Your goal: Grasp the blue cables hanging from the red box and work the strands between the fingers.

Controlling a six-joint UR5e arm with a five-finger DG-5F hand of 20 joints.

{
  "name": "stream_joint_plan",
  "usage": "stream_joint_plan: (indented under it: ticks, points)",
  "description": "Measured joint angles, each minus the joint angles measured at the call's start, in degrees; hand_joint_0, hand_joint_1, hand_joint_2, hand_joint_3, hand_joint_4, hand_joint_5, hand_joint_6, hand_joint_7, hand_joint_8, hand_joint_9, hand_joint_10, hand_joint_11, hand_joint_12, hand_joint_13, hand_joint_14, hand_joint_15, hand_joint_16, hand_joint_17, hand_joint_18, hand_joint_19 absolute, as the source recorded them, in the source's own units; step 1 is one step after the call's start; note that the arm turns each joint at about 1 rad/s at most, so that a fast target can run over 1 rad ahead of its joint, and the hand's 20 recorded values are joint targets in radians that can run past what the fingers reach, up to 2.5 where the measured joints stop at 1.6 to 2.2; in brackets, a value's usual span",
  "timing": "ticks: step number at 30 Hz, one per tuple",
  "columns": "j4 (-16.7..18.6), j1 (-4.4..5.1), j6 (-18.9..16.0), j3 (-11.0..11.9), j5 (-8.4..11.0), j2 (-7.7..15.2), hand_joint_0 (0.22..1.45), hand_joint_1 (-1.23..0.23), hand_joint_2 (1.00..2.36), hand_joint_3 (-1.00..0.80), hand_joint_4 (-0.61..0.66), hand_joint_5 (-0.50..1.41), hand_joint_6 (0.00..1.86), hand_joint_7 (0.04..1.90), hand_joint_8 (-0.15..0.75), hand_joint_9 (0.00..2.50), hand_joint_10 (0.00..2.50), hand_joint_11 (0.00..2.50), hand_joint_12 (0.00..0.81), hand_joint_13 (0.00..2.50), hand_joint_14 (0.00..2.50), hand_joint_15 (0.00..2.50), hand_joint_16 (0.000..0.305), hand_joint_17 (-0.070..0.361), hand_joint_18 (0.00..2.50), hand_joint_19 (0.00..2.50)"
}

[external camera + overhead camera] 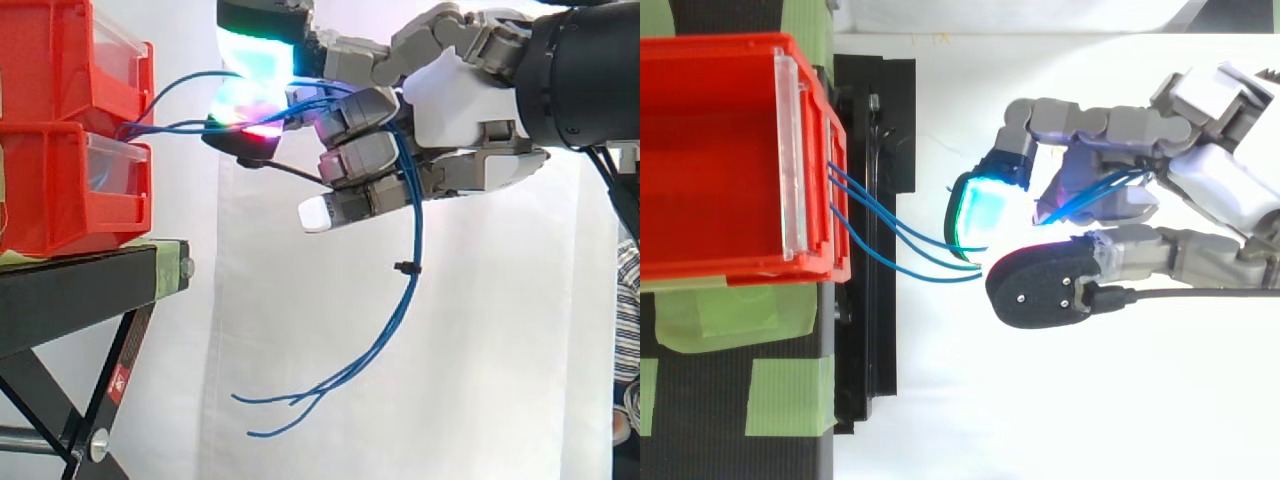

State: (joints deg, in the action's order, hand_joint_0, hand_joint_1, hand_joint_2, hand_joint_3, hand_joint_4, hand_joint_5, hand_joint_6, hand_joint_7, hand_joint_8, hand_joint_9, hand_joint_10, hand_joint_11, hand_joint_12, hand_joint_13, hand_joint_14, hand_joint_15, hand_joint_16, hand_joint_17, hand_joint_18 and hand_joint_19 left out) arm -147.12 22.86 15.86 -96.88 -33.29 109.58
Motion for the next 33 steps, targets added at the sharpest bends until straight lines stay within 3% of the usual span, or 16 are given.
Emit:
stream_joint_plan:
  ticks: [8, 16, 22, 33]
  points:
    - [0.9, 0.98, 1.5, 0.0, 1.17, 0.8, 0.87, -0.71, 1.01, -0.67, 0.22, 0.59, 0.11, 1.57, 0.433, 0.63, 2.5, 2.5, 0.481, 0.42, 2.5, 1.88, 0.056, 0.126, 0.86, 0.84]
    - [5.3, 1.42, 2.5, 0.0, 1.45, 4.0, 0.87, -0.72, 1.01, -0.62, 0.2, 0.59, 0.11, 1.57, 0.432, 0.63, 2.5, 2.5, 0.478, 0.42, 2.5, 1.86, 0.056, 0.126, 0.86, 0.85]
    - [5.9, 1.47, 4.5, 0.0, 1.47, 4.2, 0.86, -0.73, 1.02, -0.56, 0.16, 0.59, 0.11, 1.59, 0.44, 0.63, 2.5, 2.5, 0.483, 0.43, 2.5, 1.89, 0.056, 0.127, 0.87, 0.85]
    - [5.2, 1.57, 4.7, 0.0, 1.47, 4.2, 0.86, -0.73, 1.02, -0.57, 0.16, 0.57, 0.16, 1.57, 0.435, 0.64, 2.5, 2.5, 0.477, 0.43, 2.5, 1.86, 0.056, 0.125, 0.88, 0.84]
